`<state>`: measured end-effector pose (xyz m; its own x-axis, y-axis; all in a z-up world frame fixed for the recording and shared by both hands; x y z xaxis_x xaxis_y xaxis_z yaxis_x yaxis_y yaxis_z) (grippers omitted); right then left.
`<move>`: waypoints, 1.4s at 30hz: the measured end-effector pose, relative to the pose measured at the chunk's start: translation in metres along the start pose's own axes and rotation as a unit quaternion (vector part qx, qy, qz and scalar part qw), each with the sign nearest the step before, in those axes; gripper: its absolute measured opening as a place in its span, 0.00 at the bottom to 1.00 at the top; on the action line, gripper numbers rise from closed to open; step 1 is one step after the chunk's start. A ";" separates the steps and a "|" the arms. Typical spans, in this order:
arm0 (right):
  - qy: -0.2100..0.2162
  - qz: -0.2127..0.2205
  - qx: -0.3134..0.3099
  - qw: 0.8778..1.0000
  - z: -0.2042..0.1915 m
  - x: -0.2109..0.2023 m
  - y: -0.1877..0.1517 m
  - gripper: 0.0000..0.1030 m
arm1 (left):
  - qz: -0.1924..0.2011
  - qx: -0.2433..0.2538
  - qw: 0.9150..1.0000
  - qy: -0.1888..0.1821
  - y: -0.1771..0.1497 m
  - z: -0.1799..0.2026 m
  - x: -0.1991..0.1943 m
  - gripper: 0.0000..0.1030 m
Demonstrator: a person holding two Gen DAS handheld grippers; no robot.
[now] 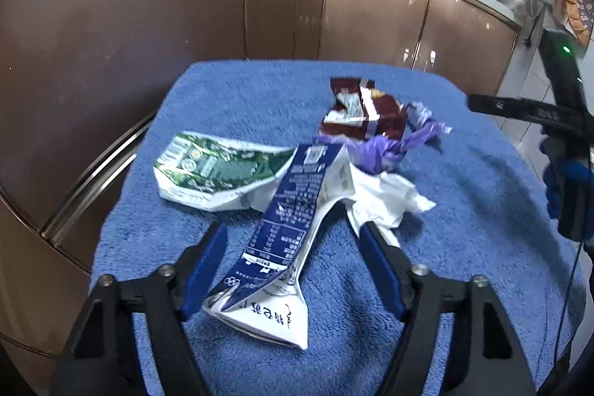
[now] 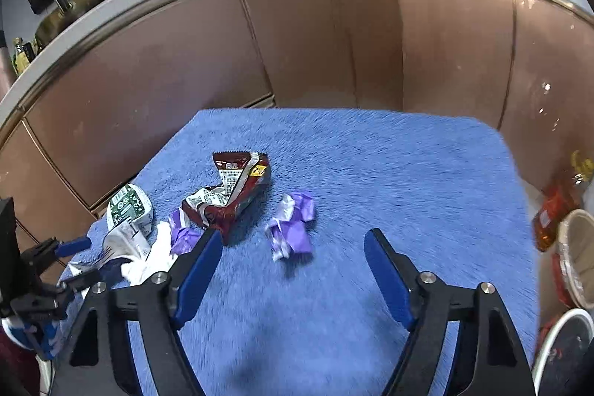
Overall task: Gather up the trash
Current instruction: 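Grasp blue-white milk carton with left tool while right tool grasps purple plastic, then carry both items to the white lined bin and open both tools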
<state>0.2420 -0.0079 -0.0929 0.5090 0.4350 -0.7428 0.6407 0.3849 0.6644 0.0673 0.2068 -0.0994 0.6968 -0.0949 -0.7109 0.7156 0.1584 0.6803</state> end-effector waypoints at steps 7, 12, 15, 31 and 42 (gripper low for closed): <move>0.009 -0.037 0.008 0.999 -0.004 0.050 0.006 0.67 | -0.017 -0.011 1.000 0.001 -0.003 -0.011 0.015 0.47; 0.010 -0.052 0.005 0.999 -0.007 0.068 0.008 0.63 | -0.016 -0.010 1.000 0.000 -0.003 -0.012 0.017 0.44; 0.010 -0.061 0.008 0.998 -0.004 0.077 0.008 0.56 | -0.012 -0.007 1.000 0.002 -0.003 -0.011 0.017 0.43; 0.019 -0.038 0.029 0.999 0.010 0.023 -0.015 0.31 | 0.021 -0.029 0.999 -0.026 -0.013 0.005 -0.020 0.34; 0.023 -0.016 0.033 0.999 -0.007 -0.052 -0.045 0.31 | 0.060 -0.024 0.997 -0.044 -0.025 0.030 -0.079 0.34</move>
<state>0.1824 -0.0418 -0.0838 0.4618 0.4612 -0.7576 0.6934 0.3449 0.6326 -0.0039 0.1809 -0.0546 0.7801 -0.1587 -0.6052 0.6255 0.2206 0.7484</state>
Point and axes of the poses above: each gripper's, at about its wrist camera, not at the fingertips, and x roughly the way its jaws point, z to its right, y to its top, the point moved 1 cm from there along x, roughly the way its jaws point, and after that the axes turned 9 degrees about -y, right-handed, at the moved point
